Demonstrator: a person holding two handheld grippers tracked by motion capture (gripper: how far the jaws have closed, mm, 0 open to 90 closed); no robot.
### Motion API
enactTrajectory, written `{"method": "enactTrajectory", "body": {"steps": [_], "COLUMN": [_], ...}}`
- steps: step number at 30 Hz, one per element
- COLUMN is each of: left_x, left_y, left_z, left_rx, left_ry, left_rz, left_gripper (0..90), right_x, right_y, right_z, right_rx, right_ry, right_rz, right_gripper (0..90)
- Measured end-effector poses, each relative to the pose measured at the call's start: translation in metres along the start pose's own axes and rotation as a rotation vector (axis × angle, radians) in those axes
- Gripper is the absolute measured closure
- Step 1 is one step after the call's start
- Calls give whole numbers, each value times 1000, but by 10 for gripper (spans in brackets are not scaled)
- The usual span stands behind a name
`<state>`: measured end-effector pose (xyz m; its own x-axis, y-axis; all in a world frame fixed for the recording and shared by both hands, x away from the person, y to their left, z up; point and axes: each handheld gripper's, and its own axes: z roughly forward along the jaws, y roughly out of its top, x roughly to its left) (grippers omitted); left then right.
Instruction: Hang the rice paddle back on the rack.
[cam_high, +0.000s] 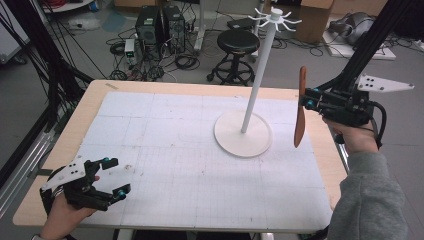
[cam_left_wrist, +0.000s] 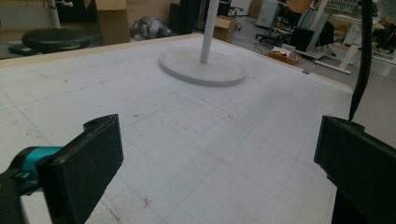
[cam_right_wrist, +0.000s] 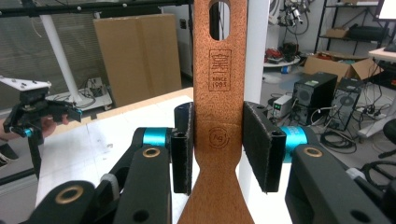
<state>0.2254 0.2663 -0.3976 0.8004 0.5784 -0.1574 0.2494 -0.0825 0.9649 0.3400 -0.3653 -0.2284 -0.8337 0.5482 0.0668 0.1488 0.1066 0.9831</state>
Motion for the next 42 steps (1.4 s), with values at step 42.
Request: {"method": "enactTrajectory", "body": {"steps": [42], "left_x": [12], "left_y": [-6], "left_z": [-17], "left_rx": [-44], "left_ry": [64], "left_rz": [-66], "left_gripper": [18], "right_x": [-19], "right_y": [83], "right_z": [28], "right_rx": [-4], "right_ry": [-3], "right_rz": [-31], "right_gripper": [644]}}
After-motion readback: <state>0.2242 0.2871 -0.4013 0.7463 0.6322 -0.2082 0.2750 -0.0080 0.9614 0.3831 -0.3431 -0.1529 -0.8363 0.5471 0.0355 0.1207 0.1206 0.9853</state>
